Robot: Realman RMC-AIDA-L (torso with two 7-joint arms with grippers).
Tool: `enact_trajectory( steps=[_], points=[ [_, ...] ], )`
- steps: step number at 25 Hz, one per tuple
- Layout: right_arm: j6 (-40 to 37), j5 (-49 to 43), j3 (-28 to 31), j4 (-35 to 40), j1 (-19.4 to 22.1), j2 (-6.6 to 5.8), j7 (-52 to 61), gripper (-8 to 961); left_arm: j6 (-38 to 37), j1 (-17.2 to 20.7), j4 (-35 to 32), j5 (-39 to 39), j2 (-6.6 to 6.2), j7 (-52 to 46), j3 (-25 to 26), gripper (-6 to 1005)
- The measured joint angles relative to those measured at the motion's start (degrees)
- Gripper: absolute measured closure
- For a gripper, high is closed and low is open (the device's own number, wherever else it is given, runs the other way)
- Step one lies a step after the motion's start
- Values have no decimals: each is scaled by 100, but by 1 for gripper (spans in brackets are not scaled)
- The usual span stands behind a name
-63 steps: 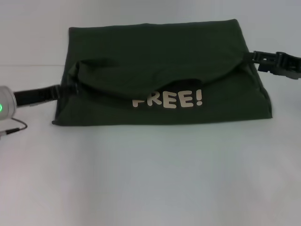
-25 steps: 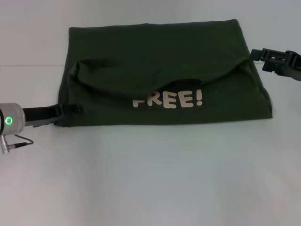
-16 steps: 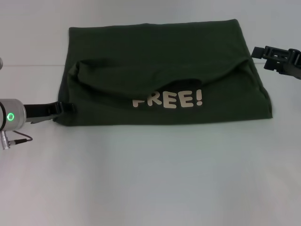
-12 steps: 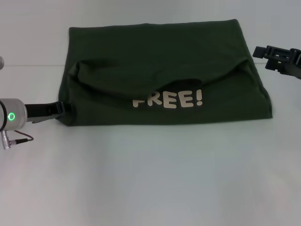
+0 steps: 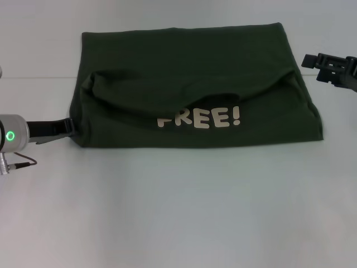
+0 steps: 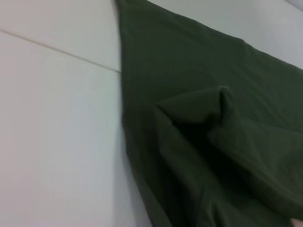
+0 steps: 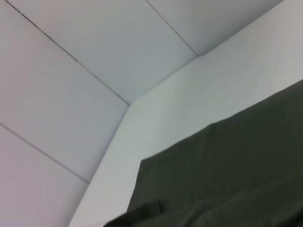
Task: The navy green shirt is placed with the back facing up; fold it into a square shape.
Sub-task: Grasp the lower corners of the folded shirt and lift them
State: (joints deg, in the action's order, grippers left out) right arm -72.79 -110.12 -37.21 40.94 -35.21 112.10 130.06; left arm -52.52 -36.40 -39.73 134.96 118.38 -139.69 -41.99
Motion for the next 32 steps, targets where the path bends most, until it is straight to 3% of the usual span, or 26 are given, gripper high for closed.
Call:
enact_trajectory(
  steps=[4,10,13,17,19,20,32],
  points=[
    [-267,-494,-209,0,-97,-230,302,91,-630,-62,14,-227,-176,14,250,993],
    [-451,-1912,-331,65,-437,-648,1326,91,-1335,-292,65,-370,-437,-132,805,992],
    [-431,-2719,-333,70,-687,-700,1647,91,-1308,-390,192,-336,-518,-267,841,992],
    [-191,-3631,-341,-21,-1058,-543,1774,91,-1270,-430,256,-335,-528,-285,852,992],
    [152,-4014,-400,-72,-1191,-337,1720,91,-1263,-432,260,-337,-515,-285,853,992],
    [152,-4014,-400,-72,-1191,-337,1720,92,-1261,-431,261,-340,-509,-285,853,992],
    [1614,-4118,-858,-384,-1160,170,1554,92,-1203,-362,273,-392,-429,-261,851,993]
  ],
)
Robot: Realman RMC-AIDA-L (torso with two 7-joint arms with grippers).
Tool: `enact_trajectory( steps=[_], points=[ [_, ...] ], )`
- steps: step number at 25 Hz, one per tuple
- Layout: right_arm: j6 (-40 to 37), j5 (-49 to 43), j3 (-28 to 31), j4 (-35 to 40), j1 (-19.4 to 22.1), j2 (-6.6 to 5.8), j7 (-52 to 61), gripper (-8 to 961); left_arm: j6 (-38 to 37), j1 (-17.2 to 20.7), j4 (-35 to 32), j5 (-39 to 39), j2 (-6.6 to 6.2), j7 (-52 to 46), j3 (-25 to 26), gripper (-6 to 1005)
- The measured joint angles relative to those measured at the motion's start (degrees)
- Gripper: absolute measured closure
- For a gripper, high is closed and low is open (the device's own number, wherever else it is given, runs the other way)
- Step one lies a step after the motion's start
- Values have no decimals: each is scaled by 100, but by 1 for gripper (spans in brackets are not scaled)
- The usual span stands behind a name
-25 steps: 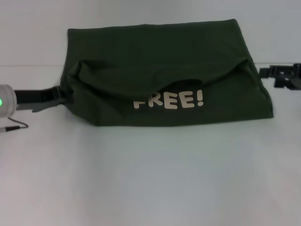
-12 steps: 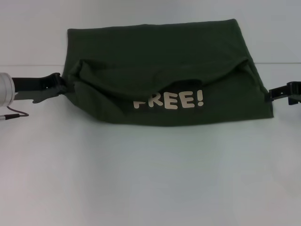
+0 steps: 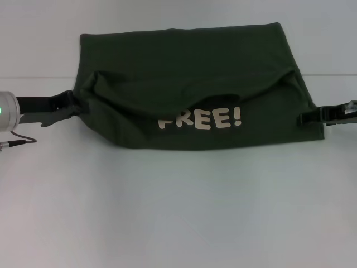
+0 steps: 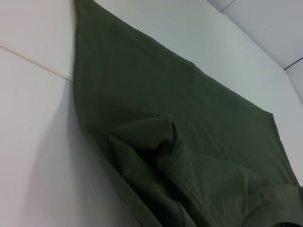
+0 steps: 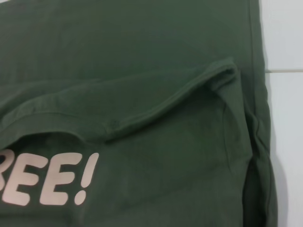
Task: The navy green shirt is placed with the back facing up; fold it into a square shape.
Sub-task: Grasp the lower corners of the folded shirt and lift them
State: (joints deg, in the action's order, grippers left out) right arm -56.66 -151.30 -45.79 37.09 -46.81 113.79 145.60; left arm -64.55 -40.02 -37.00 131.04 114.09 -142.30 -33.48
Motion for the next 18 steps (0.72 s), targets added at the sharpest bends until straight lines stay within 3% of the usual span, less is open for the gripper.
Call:
enact_trajectory(
  steps=[6,13,18],
  points=[
    [505,-24,-203,-462,-84,68,3,93,1,3,0,-5,7,-17,4,993],
    [499,49,-185,-356,-54,84,84,93,-9,3,-17,-9,10,-22,7,993],
    [484,50,-175,-367,-71,60,86,299,-8,3,-4,-9,15,-17,10,993]
  ],
)
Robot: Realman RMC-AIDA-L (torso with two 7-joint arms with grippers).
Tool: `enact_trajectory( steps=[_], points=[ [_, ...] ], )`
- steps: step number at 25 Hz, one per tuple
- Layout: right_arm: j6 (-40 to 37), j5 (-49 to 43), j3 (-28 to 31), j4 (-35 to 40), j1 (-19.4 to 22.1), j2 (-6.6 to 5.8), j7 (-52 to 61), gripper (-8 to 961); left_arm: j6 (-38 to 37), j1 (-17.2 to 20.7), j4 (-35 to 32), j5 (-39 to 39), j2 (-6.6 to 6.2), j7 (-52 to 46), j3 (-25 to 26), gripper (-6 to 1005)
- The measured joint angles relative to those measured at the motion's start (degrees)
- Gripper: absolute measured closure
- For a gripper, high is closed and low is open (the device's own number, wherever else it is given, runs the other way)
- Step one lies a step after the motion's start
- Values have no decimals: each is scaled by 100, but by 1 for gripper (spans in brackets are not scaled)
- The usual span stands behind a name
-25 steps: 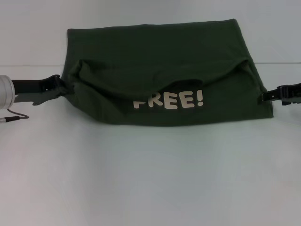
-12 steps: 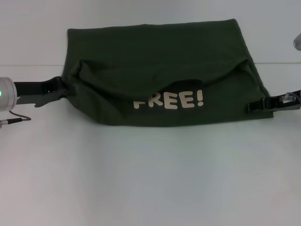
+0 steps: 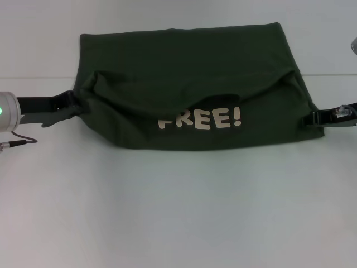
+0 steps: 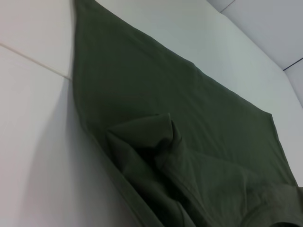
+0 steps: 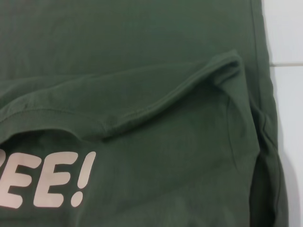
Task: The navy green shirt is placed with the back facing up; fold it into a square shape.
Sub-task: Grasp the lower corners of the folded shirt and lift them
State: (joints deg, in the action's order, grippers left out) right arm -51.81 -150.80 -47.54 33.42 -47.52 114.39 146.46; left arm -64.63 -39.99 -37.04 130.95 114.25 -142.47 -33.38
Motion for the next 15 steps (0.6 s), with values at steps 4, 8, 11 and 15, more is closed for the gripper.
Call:
enact_trajectory(
  steps=[4,8,11,15],
  points=[
    [-1,0,0,-43,-23,-24,12,564,1,0,-14,0,1,0,0,993],
    [-21,-1,0,-14,-18,-26,69,750,3,0,-8,0,1,11,-1,993],
    [-98,13,6,15,-6,-45,70,829,-34,0,-4,1,1,32,-13,992],
    [-363,171,16,132,38,-92,18,906,-275,0,-30,55,-29,47,-49,992]
  ],
)
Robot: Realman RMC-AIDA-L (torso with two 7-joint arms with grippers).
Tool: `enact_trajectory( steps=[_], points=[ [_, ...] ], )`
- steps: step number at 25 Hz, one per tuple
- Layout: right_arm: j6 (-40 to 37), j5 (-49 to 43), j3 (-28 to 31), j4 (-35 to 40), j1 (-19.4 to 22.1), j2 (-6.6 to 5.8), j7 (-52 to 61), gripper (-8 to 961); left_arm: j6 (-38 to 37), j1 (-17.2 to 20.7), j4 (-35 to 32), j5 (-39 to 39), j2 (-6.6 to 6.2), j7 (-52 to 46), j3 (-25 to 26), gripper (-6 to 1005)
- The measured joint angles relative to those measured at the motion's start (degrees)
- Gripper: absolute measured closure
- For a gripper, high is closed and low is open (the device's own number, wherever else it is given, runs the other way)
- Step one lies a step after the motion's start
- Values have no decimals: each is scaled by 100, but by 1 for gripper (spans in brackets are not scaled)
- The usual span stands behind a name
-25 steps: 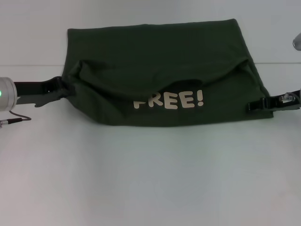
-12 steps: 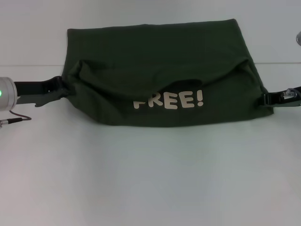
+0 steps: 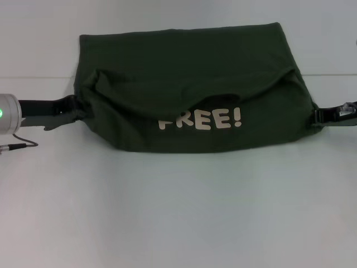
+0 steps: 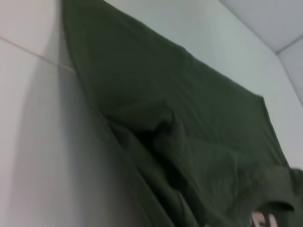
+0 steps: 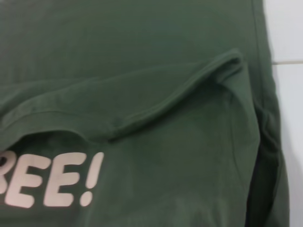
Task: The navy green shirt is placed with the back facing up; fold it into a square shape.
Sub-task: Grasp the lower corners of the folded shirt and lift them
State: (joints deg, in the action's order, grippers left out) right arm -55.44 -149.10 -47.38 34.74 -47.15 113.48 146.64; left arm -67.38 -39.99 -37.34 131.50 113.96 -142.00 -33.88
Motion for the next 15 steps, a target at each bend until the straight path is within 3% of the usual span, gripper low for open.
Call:
enact_trajectory(
  steps=[7,10,15],
  points=[
    [-1568,123,49,828,314,-122,-78,895,-1405,156,-423,321,-140,-75,59,992],
    [-2453,230,195,1327,563,-147,-206,890,-2078,353,-753,388,-157,-114,64,992],
    [-3635,259,441,1498,778,-242,-540,881,-3228,629,-1182,772,-164,-87,69,992]
  ],
)
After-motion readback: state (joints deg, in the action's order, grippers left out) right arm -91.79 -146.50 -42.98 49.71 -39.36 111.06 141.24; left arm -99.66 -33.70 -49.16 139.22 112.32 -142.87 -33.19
